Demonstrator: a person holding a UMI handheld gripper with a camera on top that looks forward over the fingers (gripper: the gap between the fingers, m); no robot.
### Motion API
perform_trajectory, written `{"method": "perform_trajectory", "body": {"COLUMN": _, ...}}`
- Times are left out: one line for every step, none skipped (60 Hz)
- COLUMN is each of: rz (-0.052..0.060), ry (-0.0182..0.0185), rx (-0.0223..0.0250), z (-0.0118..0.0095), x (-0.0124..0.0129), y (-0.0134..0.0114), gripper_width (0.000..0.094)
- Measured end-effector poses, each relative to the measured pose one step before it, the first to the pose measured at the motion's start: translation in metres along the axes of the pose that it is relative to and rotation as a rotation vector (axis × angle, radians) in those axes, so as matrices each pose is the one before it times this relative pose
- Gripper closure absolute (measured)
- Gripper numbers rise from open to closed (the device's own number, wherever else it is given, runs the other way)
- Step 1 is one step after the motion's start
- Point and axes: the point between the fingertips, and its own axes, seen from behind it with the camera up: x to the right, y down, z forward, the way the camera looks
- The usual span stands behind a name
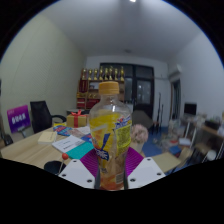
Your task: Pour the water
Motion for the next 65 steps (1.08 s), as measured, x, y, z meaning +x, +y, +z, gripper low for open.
{"method": "perform_trajectory", "body": {"rz": 0.0276, "ry": -0.00748, "rx": -0.01561, "z": 0.00381, "x": 0.00749, "y": -0.00422, "gripper_width": 0.0620}}
{"method": "perform_trajectory", "body": {"rz": 0.0294, "ry": -0.00369, "rx": -0.01077, "z": 0.00335, "x": 0.00180, "y": 0.00413, "gripper_width": 0.0619}}
{"method": "perform_trajectory", "body": {"rz": 0.0286, "ry": -0.00127, "rx": -0.01127, "z": 0.00578, "x": -0.00198, "y": 0.00705, "gripper_width": 0.0620}}
{"method": "perform_trajectory", "body": {"rz": 0.0223, "ry": -0.00237, "rx": -0.01412, "z": 0.00148, "x": 0.00233, "y": 0.00642, "gripper_width": 0.0620}}
{"method": "perform_trajectory", "body": {"rz": 0.0181, "ry": -0.00036, "rx": -0.01383, "z": 0.00162, "x": 0.00188, "y": 0.00662, "gripper_width": 0.0620}}
{"method": "perform_trajectory", "body": {"rz": 0.0144, "ry": -0.00110, "rx": -0.01135, "z": 0.00255, "x": 0.00199, "y": 0.00585, "gripper_width": 0.0620}}
{"method": "perform_trajectory", "body": {"rz": 0.0113, "ry": -0.00096, "rx": -0.00914, "z": 0.00199, "x": 0.00254, "y": 0.00616, "gripper_width": 0.0620}}
{"method": "perform_trajectory", "body": {"rz": 0.0097, "ry": 0.00302, "rx": 0.00113, "z": 0.00545, "x": -0.00837, "y": 0.01988, "gripper_width": 0.0620}}
{"method": "perform_trajectory", "body": {"rz": 0.0028, "ry": -0.00463, "rx": -0.01282, "z": -0.00813, "x": 0.01515, "y": 0.00033, "gripper_width": 0.0620}}
{"method": "perform_trajectory", "body": {"rz": 0.0023, "ry": -0.00023, "rx": -0.01111, "z": 0.00126, "x": 0.00259, "y": 0.00492, "gripper_width": 0.0620}}
{"method": "perform_trajectory", "body": {"rz": 0.0015, "ry": 0.00050, "rx": -0.01225, "z": 0.00099, "x": 0.00208, "y": 0.00564, "gripper_width": 0.0621}}
{"method": "perform_trajectory", "body": {"rz": 0.0014, "ry": 0.00473, "rx": -0.00988, "z": 0.01096, "x": -0.01005, "y": 0.01029, "gripper_width": 0.0619}}
{"method": "perform_trajectory", "body": {"rz": -0.0007, "ry": -0.00331, "rx": -0.01452, "z": -0.00026, "x": 0.00172, "y": 0.00745, "gripper_width": 0.0618}}
{"method": "perform_trajectory", "body": {"rz": 0.0015, "ry": -0.01332, "rx": 0.03815, "z": 0.00223, "x": -0.00629, "y": -0.00710, "gripper_width": 0.0616}}
{"method": "perform_trajectory", "body": {"rz": -0.0126, "ry": -0.00913, "rx": 0.01091, "z": -0.01132, "x": 0.01178, "y": -0.00068, "gripper_width": 0.0614}}
{"method": "perform_trajectory", "body": {"rz": -0.0097, "ry": -0.00272, "rx": -0.00431, "z": -0.00030, "x": -0.00016, "y": 0.00264, "gripper_width": 0.0619}}
{"method": "perform_trajectory", "body": {"rz": -0.0063, "ry": -0.00529, "rx": 0.00638, "z": -0.00028, "x": -0.00125, "y": -0.00123, "gripper_width": 0.0620}}
{"method": "perform_trajectory", "body": {"rz": -0.0100, "ry": 0.00257, "rx": -0.00405, "z": -0.00038, "x": 0.00092, "y": 0.00091, "gripper_width": 0.0620}}
{"method": "perform_trajectory", "body": {"rz": -0.0060, "ry": 0.00096, "rx": 0.00088, "z": -0.00069, "x": 0.00061, "y": -0.00035, "gripper_width": 0.0612}}
{"method": "perform_trajectory", "body": {"rz": -0.0045, "ry": 0.00133, "rx": -0.00294, "z": -0.00095, "x": 0.00036, "y": 0.00026, "gripper_width": 0.0600}}
{"method": "perform_trajectory", "body": {"rz": -0.0039, "ry": 0.00350, "rx": 0.00335, "z": -0.00104, "x": 0.00097, "y": -0.00079, "gripper_width": 0.0596}}
{"method": "perform_trajectory", "body": {"rz": -0.0021, "ry": 0.00338, "rx": 0.00104, "z": -0.00111, "x": 0.00076, "y": -0.00039, "gripper_width": 0.0591}}
{"method": "perform_trajectory", "body": {"rz": -0.0050, "ry": 0.00722, "rx": -0.00064, "z": 0.01609, "x": -0.01022, "y": -0.00007, "gripper_width": 0.0569}}
{"method": "perform_trajectory", "body": {"rz": -0.0019, "ry": 0.00489, "rx": 0.00067, "z": -0.00331, "x": 0.00101, "y": -0.00013, "gripper_width": 0.0546}}
{"method": "perform_trajectory", "body": {"rz": -0.0016, "ry": 0.00141, "rx": -0.00322, "z": -0.00986, "x": 0.00428, "y": -0.00279, "gripper_width": 0.0517}}
{"method": "perform_trajectory", "body": {"rz": -0.0013, "ry": 0.00331, "rx": -0.00795, "z": -0.00152, "x": 0.00055, "y": 0.00022, "gripper_width": 0.0485}}
{"method": "perform_trajectory", "body": {"rz": -0.0010, "ry": 0.00384, "rx": -0.01140, "z": -0.00150, "x": 0.00030, "y": 0.00070, "gripper_width": 0.0469}}
{"method": "perform_trajectory", "body": {"rz": -0.0010, "ry": 0.00462, "rx": -0.01666, "z": -0.00164, "x": 0.00082, "y": 0.00132, "gripper_width": 0.0452}}
{"method": "perform_trajectory", "body": {"rz": 0.0004, "ry": 0.00373, "rx": -0.02384, "z": -0.00195, "x": 0.00100, "y": 0.00276, "gripper_width": 0.0425}}
{"method": "perform_trajectory", "body": {"rz": 0.0031, "ry": 0.00825, "rx": -0.02949, "z": 0.00541, "x": -0.00269, "y": 0.00620, "gripper_width": 0.0391}}
{"method": "perform_trajectory", "body": {"rz": 0.0043, "ry": 0.00447, "rx": -0.02828, "z": -0.00332, "x": 0.00090, "y": 0.00409, "gripper_width": 0.0369}}
{"method": "perform_trajectory", "body": {"rz": 0.0052, "ry": -0.00293, "rx": -0.02247, "z": -0.00394, "x": -0.00089, "y": 0.00299, "gripper_width": 0.0314}}
{"method": "perform_trajectory", "body": {"rz": 0.0051, "ry": -0.00690, "rx": -0.01528, "z": -0.00441, "x": -0.00221, "y": 0.00201, "gripper_width": 0.0260}}
{"method": "perform_trajectory", "body": {"rz": 0.0051, "ry": -0.00797, "rx": -0.01212, "z": -0.00697, "x": -0.00105, "y": 0.00206, "gripper_width": 0.0205}}
{"method": "perform_trajectory", "body": {"rz": 0.0038, "ry": -0.00207, "rx": -0.01199, "z": -0.00668, "x": -0.00142, "y": 0.00169, "gripper_width": 0.0150}}
{"method": "perform_trajectory", "body": {"rz": 0.0019, "ry": 0.00345, "rx": -0.01454, "z": -0.00567, "x": -0.00069, "y": 0.00258, "gripper_width": 0.0096}}
{"method": "perform_trajectory", "body": {"rz": 0.0002, "ry": 0.00775, "rx": -0.01492, "z": -0.00683, "x": -0.00025, "y": 0.00303, "gripper_width": 0.0087}}
{"method": "perform_trajectory", "body": {"rz": -0.0010, "ry": 0.01148, "rx": -0.01279, "z": -0.00290, "x": -0.00102, "y": 0.00364, "gripper_width": 0.0084}}
{"method": "perform_trajectory", "body": {"rz": -0.0007, "ry": 0.01348, "rx": -0.01112, "z": -0.00856, "x": 0.00041, "y": 0.00265, "gripper_width": 0.0090}}
{"method": "perform_trajectory", "body": {"rz": -0.0010, "ry": 0.01486, "rx": -0.00844, "z": -0.00892, "x": -0.00009, "y": 0.00202, "gripper_width": 0.0090}}
{"method": "perform_trajectory", "body": {"rz": -0.0014, "ry": 0.01522, "rx": -0.00775, "z": -0.00871, "x": 0.00227, "y": -0.00006, "gripper_width": 0.0097}}
{"method": "perform_trajectory", "body": {"rz": -0.0013, "ry": 0.01907, "rx": -0.00323, "z": -0.01301, "x": -0.00194, "y": 0.00309, "gripper_width": 0.0099}}
{"method": "perform_trajectory", "body": {"rz": 0.0001, "ry": 0.01789, "rx": -0.00457, "z": -0.01111, "x": -0.00040, "y": 0.00069, "gripper_width": 0.0099}}
{"method": "perform_trajectory", "body": {"rz": 0.0014, "ry": 0.01660, "rx": -0.00582, "z": -0.01213, "x": -0.00083, "y": 0.00054, "gripper_width": 0.0099}}
{"method": "perform_trajectory", "body": {"rz": 0.0029, "ry": 0.01329, "rx": -0.00887, "z": -0.01054, "x": -0.00018, "y": -0.00077, "gripper_width": 0.0103}}
{"method": "perform_trajectory", "body": {"rz": 0.0043, "ry": 0.01228, "rx": -0.00928, "z": -0.01298, "x": -0.00198, "y": 0.00142, "gripper_width": 0.0102}}
{"method": "perform_trajectory", "body": {"rz": 0.0054, "ry": 0.01050, "rx": -0.00895, "z": -0.01334, "x": -0.00249, "y": 0.00083, "gripper_width": 0.0101}}
{"method": "perform_trajectory", "body": {"rz": 0.0061, "ry": 0.00969, "rx": -0.00940, "z": -0.01047, "x": -0.00207, "y": -0.00052, "gripper_width": 0.0102}}
{"method": "perform_trajectory", "body": {"rz": 0.0078, "ry": 0.00967, "rx": -0.00695, "z": -0.01897, "x": -0.00159, "y": 0.00241, "gripper_width": 0.0100}}
{"method": "perform_trajectory", "body": {"rz": 0.0084, "ry": 0.00994, "rx": -0.00599, "z": -0.01429, "x": -0.00293, "y": 0.00076, "gripper_width": 0.0102}}
{"method": "perform_trajectory", "body": {"rz": 0.0088, "ry": 0.00865, "rx": -0.00445, "z": -0.01395, "x": -0.00317, "y": 0.00032, "gripper_width": 0.0104}}
{"method": "perform_trajectory", "body": {"rz": 0.0079, "ry": 0.00721, "rx": -0.00242, "z": -0.00945, "x": -0.00443, "y": -0.00183, "gripper_width": 0.0103}}
{"method": "perform_trajectory", "body": {"rz": 0.0067, "ry": 0.00485, "rx": -0.00077, "z": -0.01410, "x": -0.00359, "y": -0.00093, "gripper_width": 0.0102}}
{"method": "perform_trajectory", "body": {"rz": 0.0057, "ry": 0.00394, "rx": 0.00091, "z": -0.01362, "x": -0.00354, "y": -0.00150, "gripper_width": 0.0103}}
{"method": "perform_trajectory", "body": {"rz": 0.0059, "ry": 0.00418, "rx": 0.00247, "z": -0.01334, "x": -0.00355, "y": -0.00173, "gripper_width": 0.0100}}
{"method": "perform_trajectory", "body": {"rz": 0.0067, "ry": 0.00461, "rx": 0.00337, "z": -0.00996, "x": -0.00274, "y": -0.00374, "gripper_width": 0.0098}}
{"method": "perform_trajectory", "body": {"rz": 0.0062, "ry": 0.00604, "rx": 0.00306, "z": -0.01231, "x": -0.00345, "y": -0.00136, "gripper_width": 0.0102}}
{"method": "perform_trajectory", "body": {"rz": 0.0047, "ry": 0.00490, "rx": 0.00092, "z": -0.01461, "x": -0.00185, "y": -0.00130, "gripper_width": 0.0102}}
{"method": "perform_trajectory", "body": {"rz": 0.0036, "ry": 0.00382, "rx": -0.00231, "z": -0.01153, "x": -0.00305, "y": -0.00071, "gripper_width": 0.0102}}
{"method": "perform_trajectory", "body": {"rz": 0.0024, "ry": 0.00269, "rx": -0.00393, "z": -0.00794, "x": -0.00344, "y": 0.00049, "gripper_width": 0.0103}}
{"method": "perform_trajectory", "body": {"rz": 0.0017, "ry": 0.00185, "rx": -0.00465, "z": -0.00993, "x": -0.00290, "y": 0.00067, "gripper_width": 0.0105}}
{"method": "perform_trajectory", "body": {"rz": 0.0015, "ry": 0.00113, "rx": -0.00503, "z": -0.00959, "x": -0.00288, "y": 0.00073, "gripper_width": 0.0103}}
{"method": "perform_trajectory", "body": {"rz": 0.0009, "ry": -0.00012, "rx": -0.00536, "z": -0.00932, "x": -0.00269, "y": 0.00086, "gripper_width": 0.0104}}
{"method": "perform_trajectory", "body": {"rz": -0.0001, "ry": -0.00176, "rx": -0.00503, "z": -0.00886, "x": -0.00307, "y": 0.00091, "gripper_width": 0.0105}}
{"method": "perform_trajectory", "body": {"rz": -0.0011, "ry": -0.00344, "rx": -0.00418, "z": -0.00417, "x": -0.00270, "y": 0.00116, "gripper_width": 0.0104}}
